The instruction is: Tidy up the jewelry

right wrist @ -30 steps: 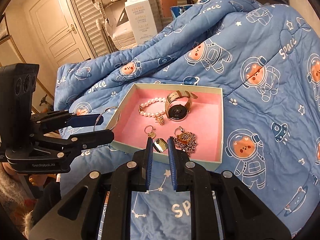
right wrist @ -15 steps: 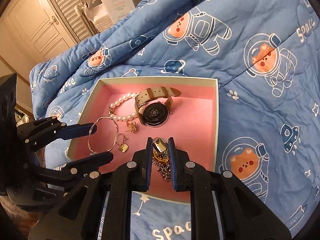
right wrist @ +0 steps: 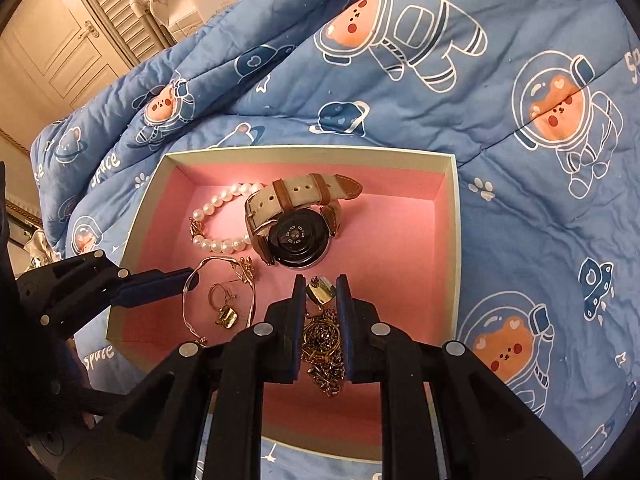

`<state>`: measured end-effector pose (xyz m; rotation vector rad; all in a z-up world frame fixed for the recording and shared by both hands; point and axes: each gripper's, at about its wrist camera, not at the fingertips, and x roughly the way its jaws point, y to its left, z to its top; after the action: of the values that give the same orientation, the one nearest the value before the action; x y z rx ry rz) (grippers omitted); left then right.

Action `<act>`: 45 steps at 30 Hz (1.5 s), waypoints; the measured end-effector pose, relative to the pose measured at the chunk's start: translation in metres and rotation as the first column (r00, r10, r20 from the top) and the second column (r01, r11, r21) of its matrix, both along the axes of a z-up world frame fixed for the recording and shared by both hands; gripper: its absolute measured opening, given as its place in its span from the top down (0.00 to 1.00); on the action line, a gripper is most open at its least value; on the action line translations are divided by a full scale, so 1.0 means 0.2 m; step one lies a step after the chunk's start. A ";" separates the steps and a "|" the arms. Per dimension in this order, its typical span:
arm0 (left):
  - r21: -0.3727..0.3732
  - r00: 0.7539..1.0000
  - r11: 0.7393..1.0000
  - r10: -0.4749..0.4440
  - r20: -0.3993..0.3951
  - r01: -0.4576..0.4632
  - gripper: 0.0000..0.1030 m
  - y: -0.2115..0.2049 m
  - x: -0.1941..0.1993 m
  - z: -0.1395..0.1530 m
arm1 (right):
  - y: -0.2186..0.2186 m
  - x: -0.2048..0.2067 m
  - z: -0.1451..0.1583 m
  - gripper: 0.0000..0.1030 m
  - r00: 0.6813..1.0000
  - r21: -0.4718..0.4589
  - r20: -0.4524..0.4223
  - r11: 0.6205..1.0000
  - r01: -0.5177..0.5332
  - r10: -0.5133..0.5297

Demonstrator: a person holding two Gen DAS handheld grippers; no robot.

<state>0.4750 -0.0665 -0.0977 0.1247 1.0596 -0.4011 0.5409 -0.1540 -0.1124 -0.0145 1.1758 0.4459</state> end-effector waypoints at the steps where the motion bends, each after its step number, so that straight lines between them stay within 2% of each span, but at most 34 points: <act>1: 0.000 1.000 1.000 -0.002 -0.002 0.002 0.51 0.00 0.00 0.00 | 0.00 0.00 0.00 0.85 1.000 0.000 0.000 1.000 -0.001 0.001; 9: 0.019 0.999 1.000 -0.020 0.038 0.019 0.50 -0.03 0.00 0.02 | 0.03 0.01 -0.02 0.84 1.000 -0.010 0.001 1.000 -0.001 0.001; 11: 0.024 0.998 0.999 -0.023 0.051 0.022 0.45 -0.03 0.00 0.03 | 0.04 0.02 -0.01 0.83 1.000 -0.014 0.007 1.000 -0.008 0.008; 17: 0.036 0.998 0.999 -0.029 0.063 0.026 0.40 -0.03 -0.01 0.05 | 0.08 0.02 0.00 0.67 0.999 -0.027 0.022 0.999 -0.030 0.031; 22: 0.050 0.996 0.998 -0.036 0.086 0.031 0.31 -0.04 -0.03 0.07 | 0.10 0.01 0.02 0.43 0.998 -0.041 0.052 0.999 -0.031 0.034; 27: 0.040 0.993 0.999 -0.021 0.113 0.017 0.22 -0.02 -0.07 0.12 | 0.06 0.00 0.08 0.43 0.996 -0.029 0.092 0.999 -0.015 0.018; 30: 0.035 0.990 0.999 -0.001 0.144 -0.005 0.16 0.00 -0.13 0.15 | 0.02 -0.05 0.14 0.41 0.989 -0.014 0.145 1.000 -0.006 0.008; 31: 0.041 0.987 0.999 0.011 0.158 -0.018 0.15 0.01 -0.17 0.17 | 0.00 -0.08 0.17 0.31 0.985 -0.011 0.174 1.000 0.003 -0.001; 33: 0.052 0.976 0.997 0.043 0.214 -0.055 0.11 0.04 -0.28 0.21 | -0.05 -0.18 0.25 0.14 0.964 0.008 0.263 0.999 0.036 -0.037; 35: 0.042 0.953 0.994 0.086 0.290 -0.103 0.07 0.08 -0.40 0.25 | -0.10 -0.31 0.32 0.13 0.928 0.022 0.365 0.997 0.074 -0.077; 37: 0.030 0.916 0.982 0.162 0.368 -0.185 0.07 0.14 -0.53 0.28 | -0.14 -0.45 0.36 0.12 0.895 0.016 0.435 0.995 0.096 -0.093; 39: 0.015 0.878 0.963 0.238 0.414 -0.268 0.07 0.20 -0.66 0.31 | -0.18 -0.59 0.38 0.10 0.873 0.020 0.475 0.993 0.119 -0.114; 43: -0.056 0.843 0.943 0.319 0.433 -0.328 0.07 0.28 -0.90 0.35 | -0.23 -0.89 0.41 0.08 0.859 0.080 0.484 0.986 0.145 -0.166; 45: -0.079 0.835 0.936 0.343 0.430 -0.343 0.07 0.30 -1.01 0.38 | -0.23 -1.05 0.43 0.08 0.835 0.073 0.523 0.985 0.156 -0.171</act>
<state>0.2724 -0.0072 -0.0213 0.0204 0.6143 -0.0356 0.3313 -0.1997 -0.0271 -0.0116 0.6167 0.2783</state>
